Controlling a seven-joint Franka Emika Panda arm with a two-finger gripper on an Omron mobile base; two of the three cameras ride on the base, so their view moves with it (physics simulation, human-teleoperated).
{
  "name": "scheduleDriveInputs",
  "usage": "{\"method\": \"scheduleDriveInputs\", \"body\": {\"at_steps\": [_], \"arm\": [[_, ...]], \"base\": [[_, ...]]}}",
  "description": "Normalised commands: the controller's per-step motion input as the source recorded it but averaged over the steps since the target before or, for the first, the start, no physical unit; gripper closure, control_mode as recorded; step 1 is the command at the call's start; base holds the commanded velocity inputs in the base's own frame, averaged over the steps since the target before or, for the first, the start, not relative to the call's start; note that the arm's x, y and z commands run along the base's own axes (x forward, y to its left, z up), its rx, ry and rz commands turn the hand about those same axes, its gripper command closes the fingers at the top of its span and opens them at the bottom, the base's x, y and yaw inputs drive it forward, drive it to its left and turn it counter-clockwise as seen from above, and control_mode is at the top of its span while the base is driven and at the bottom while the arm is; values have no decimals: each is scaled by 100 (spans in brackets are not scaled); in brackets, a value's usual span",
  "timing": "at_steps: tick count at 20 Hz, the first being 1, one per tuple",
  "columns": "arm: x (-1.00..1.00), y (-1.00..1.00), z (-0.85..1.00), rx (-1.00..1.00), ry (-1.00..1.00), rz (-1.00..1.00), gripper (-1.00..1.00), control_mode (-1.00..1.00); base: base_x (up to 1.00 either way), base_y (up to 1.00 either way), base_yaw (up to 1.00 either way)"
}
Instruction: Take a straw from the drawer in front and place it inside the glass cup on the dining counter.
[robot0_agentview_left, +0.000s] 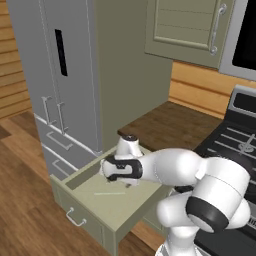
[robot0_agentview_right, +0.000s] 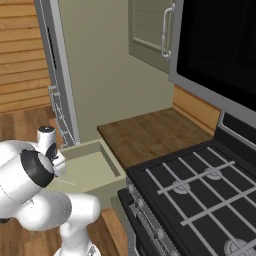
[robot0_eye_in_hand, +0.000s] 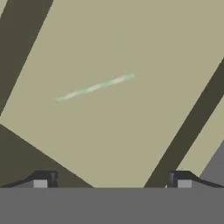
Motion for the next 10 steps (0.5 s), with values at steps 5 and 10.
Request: {"method": "scheduleDriveInputs", "body": {"at_steps": [5, 10], "arm": [[25, -6, -2, -26, 1, 38, -100, -100], [2, 0, -1, -26, 0, 37, -100, -100]], "base": [[0, 0, 0], [0, 0, 0]]}}
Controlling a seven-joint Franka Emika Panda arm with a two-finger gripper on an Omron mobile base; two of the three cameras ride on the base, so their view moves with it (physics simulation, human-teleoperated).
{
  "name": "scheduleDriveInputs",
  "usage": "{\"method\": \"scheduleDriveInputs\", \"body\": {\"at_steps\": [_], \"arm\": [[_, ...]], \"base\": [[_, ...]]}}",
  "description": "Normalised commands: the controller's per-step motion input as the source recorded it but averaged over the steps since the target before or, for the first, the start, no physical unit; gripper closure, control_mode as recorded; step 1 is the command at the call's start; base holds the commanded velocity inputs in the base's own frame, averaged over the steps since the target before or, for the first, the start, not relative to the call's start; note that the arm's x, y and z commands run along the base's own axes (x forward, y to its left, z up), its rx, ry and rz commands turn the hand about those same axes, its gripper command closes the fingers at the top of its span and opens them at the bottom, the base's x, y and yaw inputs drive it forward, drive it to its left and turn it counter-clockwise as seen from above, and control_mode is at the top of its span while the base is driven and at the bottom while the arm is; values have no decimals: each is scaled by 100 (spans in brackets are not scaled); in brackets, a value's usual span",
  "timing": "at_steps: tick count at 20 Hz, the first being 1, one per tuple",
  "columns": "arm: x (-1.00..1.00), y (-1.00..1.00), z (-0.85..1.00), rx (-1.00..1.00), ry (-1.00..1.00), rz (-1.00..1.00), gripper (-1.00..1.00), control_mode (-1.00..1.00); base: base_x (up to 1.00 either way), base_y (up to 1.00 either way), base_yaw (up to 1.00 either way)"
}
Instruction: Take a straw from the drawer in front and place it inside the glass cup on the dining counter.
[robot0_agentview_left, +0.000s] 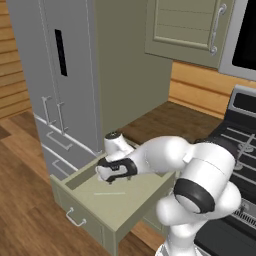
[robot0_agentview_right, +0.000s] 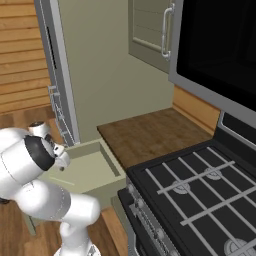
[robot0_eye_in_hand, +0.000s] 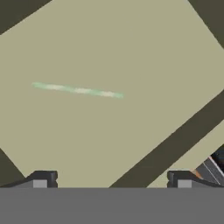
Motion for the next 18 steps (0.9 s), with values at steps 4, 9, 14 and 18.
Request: {"method": "scheduleDriveInputs", "body": {"at_steps": [4, 9, 14, 18], "arm": [[-4, 0, -2, -17, 0, 45, -100, -100], [0, 0, -23, -3, 7, 36, -100, -100], [0, 0, -40, 2, 8, 21, -100, -100], [14, -1, -19, 3, 2, 22, -100, -100]], "base": [[0, 0, 0], [0, 0, 0], [0, 0, 0], [0, 0, 0]]}}
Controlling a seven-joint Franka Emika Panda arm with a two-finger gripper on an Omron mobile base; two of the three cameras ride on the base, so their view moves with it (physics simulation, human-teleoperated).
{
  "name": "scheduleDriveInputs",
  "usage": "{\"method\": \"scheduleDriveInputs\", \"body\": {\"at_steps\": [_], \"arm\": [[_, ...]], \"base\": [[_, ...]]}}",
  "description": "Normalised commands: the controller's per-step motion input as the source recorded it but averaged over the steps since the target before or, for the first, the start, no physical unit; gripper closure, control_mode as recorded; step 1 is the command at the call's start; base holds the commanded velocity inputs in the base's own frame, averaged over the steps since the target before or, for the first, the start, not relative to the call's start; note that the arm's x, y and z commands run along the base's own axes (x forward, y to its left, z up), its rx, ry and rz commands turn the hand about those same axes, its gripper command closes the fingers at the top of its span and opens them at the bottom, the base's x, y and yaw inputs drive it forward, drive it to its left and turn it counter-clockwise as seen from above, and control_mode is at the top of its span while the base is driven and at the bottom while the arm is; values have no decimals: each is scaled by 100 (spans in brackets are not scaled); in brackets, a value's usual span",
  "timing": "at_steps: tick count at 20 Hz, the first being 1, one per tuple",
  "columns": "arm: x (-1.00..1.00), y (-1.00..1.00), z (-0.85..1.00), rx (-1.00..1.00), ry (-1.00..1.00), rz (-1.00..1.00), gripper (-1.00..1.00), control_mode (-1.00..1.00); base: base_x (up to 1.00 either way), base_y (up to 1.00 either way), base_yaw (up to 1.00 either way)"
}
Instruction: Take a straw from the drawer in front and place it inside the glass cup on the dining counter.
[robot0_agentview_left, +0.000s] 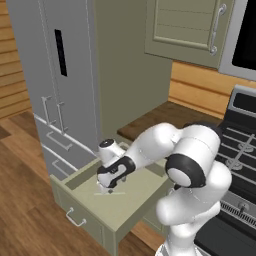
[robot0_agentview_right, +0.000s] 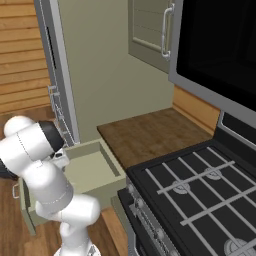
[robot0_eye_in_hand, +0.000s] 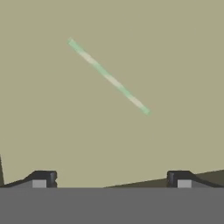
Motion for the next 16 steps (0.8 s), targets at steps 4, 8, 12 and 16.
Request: {"method": "scheduleDriveInputs", "body": {"at_steps": [4, 8, 12, 16], "arm": [[29, 0, -23, 0, 4, 6, -100, -100], [19, 0, -30, 0, 1, 5, -100, -100], [14, 3, -21, 0, 1, 3, -100, -100], [4, 8, -18, 0, 0, 2, -100, -100]], "base": [[0, 0, 0], [0, 0, 0], [0, 0, 0], [0, 0, 0]]}}
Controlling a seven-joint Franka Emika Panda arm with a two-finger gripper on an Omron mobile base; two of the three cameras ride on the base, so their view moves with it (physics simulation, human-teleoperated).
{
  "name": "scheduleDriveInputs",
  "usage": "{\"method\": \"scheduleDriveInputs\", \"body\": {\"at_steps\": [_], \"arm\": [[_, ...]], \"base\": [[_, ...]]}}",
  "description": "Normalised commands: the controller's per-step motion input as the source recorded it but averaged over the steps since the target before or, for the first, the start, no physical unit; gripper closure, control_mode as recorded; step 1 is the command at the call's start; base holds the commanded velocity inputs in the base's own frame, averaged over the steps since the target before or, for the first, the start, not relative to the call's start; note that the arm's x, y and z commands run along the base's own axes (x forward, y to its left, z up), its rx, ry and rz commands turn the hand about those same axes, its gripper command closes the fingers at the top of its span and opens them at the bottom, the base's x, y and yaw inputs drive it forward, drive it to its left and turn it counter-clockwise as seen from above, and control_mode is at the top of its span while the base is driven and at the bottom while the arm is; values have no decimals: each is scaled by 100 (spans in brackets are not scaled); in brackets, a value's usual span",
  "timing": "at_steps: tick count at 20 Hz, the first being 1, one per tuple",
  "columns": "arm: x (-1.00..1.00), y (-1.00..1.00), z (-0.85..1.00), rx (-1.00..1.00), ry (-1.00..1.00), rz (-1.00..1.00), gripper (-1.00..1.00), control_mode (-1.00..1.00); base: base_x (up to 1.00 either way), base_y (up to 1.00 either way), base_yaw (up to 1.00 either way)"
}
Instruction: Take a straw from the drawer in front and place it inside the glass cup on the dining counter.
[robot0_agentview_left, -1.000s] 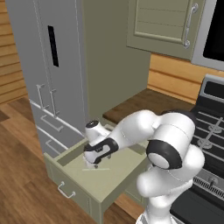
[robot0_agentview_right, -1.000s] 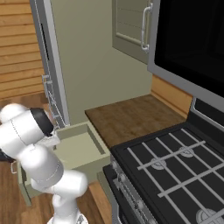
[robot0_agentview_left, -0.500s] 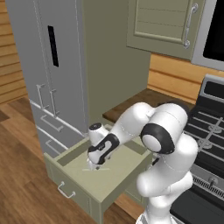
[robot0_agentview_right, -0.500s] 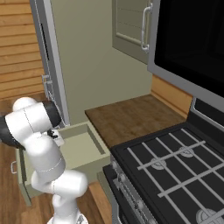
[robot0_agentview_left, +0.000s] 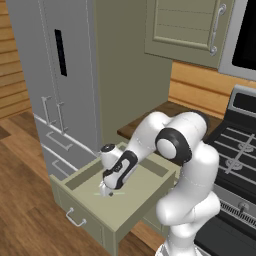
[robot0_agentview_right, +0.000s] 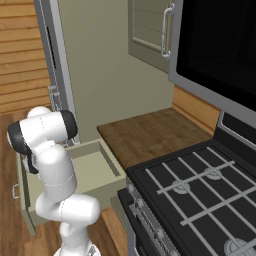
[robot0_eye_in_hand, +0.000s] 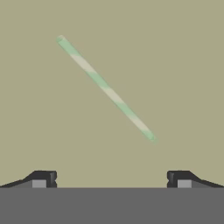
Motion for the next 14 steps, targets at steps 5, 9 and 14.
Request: {"method": "scheduleDriveInputs", "body": {"at_steps": [5, 9, 14], "arm": [[6, 9, -16, 0, 0, 2, -100, -100], [13, 10, -11, 0, 0, 2, -100, -100], [15, 14, -14, 0, 0, 2, -100, -100]], "base": [[0, 0, 0], [0, 0, 0], [0, 0, 0]]}}
